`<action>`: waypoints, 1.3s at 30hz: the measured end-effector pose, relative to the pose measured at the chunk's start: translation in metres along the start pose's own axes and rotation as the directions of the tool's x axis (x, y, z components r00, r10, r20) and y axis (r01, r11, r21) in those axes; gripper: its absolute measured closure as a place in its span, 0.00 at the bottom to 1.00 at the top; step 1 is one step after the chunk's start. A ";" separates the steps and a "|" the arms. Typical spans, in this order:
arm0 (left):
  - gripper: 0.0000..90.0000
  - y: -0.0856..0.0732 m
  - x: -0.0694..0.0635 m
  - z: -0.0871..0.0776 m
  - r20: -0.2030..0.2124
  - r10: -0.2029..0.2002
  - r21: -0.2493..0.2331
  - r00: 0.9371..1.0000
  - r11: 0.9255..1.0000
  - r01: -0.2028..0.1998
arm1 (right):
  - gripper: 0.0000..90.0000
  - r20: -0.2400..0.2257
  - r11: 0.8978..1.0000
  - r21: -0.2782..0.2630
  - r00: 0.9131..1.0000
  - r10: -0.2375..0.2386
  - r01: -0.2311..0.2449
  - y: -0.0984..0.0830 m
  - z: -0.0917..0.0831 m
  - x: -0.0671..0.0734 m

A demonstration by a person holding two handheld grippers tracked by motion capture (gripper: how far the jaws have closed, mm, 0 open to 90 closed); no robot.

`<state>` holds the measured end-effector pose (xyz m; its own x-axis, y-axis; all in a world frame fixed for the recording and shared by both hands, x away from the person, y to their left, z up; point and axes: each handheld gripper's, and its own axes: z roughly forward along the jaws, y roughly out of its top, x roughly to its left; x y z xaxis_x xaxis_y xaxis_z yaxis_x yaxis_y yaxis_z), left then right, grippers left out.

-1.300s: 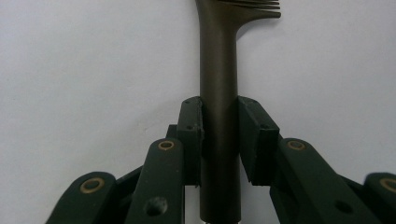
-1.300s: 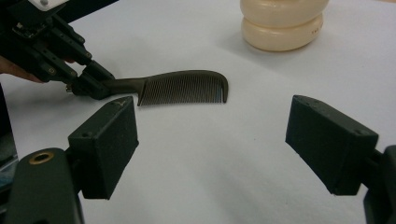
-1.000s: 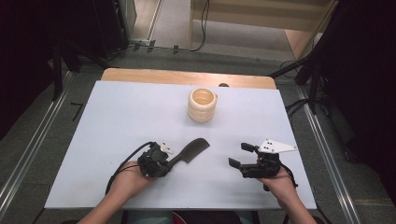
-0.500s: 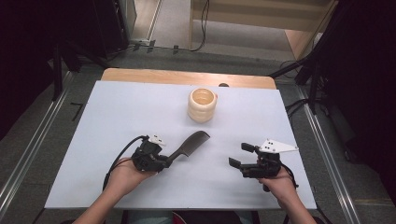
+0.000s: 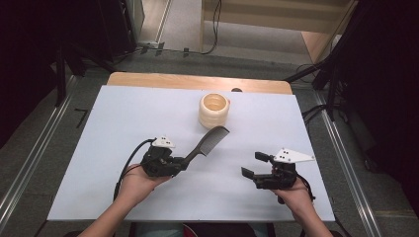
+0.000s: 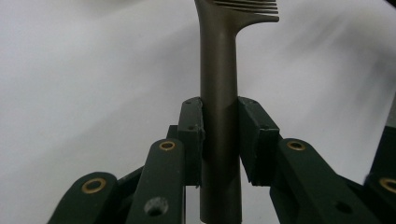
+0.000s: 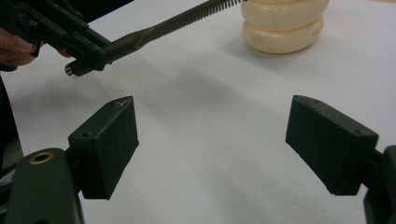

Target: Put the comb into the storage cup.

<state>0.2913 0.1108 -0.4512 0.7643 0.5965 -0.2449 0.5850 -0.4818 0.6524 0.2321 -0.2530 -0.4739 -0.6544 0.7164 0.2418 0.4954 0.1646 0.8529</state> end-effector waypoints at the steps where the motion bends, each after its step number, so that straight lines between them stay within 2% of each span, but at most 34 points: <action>1: 0.82 0.001 0.000 0.000 0.004 0.000 -0.009 1.000 1.000 0.000 | 0.17 0.000 1.000 -0.001 1.000 -0.001 0.001 0.000 0.000 0.000; 3: 0.82 0.002 -0.001 -0.001 0.001 0.002 -0.032 1.000 0.999 -0.001 | 0.17 0.005 1.000 -0.001 1.000 -0.005 0.005 0.000 0.000 0.002; 7: 0.82 0.008 -0.001 -0.001 0.023 -0.017 -0.078 1.000 0.997 0.019 | 0.17 0.015 1.000 -0.010 1.000 -0.007 0.007 0.001 -0.001 0.003; 16: 0.82 0.019 -0.005 0.007 0.048 -0.028 -0.141 0.998 0.989 0.035 | 0.17 0.030 1.000 -0.010 1.000 -0.004 0.004 0.004 -0.003 0.006; 19: 0.82 0.023 -0.007 0.010 0.038 -0.022 -0.159 0.999 0.987 0.028 | 0.17 0.032 1.000 -0.014 0.999 0.009 -0.008 0.005 -0.003 0.007; 24: 0.82 0.027 -0.010 0.013 0.047 -0.037 -0.215 0.998 0.976 0.047 | 0.17 0.042 1.000 -0.024 0.999 0.019 -0.018 0.007 -0.003 0.009; 31: 0.82 0.032 -0.014 0.019 0.059 -0.046 -0.268 0.997 0.962 0.060 | 0.17 0.058 0.999 -0.040 0.998 0.035 -0.033 0.011 -0.001 0.014; 39: 0.82 0.035 -0.021 0.029 0.086 -0.041 -0.291 0.995 0.955 0.065 | 0.17 0.087 0.997 -0.056 0.995 0.055 -0.050 0.018 0.001 0.019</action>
<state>0.3034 0.0625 -0.4441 0.7601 0.5584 -0.3325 0.5290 -0.2345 0.8156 0.2292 -0.2357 -0.4544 -0.5738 0.7807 0.2474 0.4947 0.0898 0.8644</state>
